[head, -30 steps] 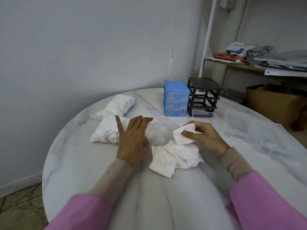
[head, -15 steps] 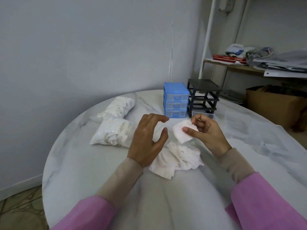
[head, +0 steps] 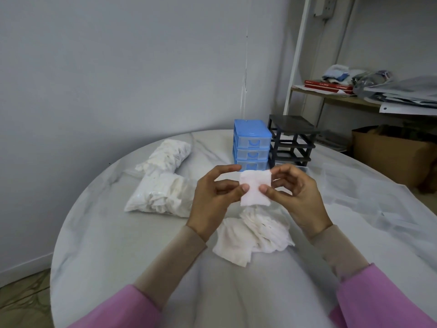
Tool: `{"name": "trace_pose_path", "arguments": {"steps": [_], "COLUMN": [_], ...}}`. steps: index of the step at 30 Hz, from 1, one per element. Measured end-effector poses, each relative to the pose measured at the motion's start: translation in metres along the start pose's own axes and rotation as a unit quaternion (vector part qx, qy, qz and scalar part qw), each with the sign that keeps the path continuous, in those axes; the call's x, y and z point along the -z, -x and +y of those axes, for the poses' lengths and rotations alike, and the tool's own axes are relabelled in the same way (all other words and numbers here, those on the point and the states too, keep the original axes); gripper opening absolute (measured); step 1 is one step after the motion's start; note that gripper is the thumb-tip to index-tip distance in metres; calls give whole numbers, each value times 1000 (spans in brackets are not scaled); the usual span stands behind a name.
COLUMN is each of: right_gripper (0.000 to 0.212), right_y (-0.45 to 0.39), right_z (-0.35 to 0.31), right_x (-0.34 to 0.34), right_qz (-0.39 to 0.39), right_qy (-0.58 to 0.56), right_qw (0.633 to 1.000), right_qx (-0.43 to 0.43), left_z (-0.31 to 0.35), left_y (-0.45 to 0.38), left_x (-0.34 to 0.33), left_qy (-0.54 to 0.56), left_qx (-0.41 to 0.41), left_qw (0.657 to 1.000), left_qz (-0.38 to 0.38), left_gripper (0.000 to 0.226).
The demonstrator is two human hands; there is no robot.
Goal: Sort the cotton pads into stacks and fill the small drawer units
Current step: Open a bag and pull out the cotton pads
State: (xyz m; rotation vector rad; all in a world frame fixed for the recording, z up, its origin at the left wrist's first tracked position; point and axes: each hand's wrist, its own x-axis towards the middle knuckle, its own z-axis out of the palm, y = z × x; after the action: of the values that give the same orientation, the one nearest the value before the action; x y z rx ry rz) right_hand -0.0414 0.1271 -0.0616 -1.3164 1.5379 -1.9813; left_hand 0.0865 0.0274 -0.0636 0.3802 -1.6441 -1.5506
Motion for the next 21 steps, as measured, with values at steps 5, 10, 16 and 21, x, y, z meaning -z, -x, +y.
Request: {"name": "trace_pose_path", "arguments": {"steps": [5,10,16,21], "right_gripper": [28,25,26,16], "right_y": [1,1,5,4], "right_z": [0,-3,-4,-9], "right_x": [-3,-3,-7,-8], "right_qz": [13,14,20,51], "right_qy": [5,2,11,-9], "right_qw": [1000,1000,999,998], "right_qx": [2,5,24,22], "left_z": [4,3,3,4], "left_y": [1,0,3,3], "left_x": [2,3,1,-2], "left_qy": [54,64,98,105], "left_qx": [26,33,53,67], "left_qw": [998,997,993,992], "left_qz": [7,9,-25,-18], "left_gripper": [28,25,38,32]}}
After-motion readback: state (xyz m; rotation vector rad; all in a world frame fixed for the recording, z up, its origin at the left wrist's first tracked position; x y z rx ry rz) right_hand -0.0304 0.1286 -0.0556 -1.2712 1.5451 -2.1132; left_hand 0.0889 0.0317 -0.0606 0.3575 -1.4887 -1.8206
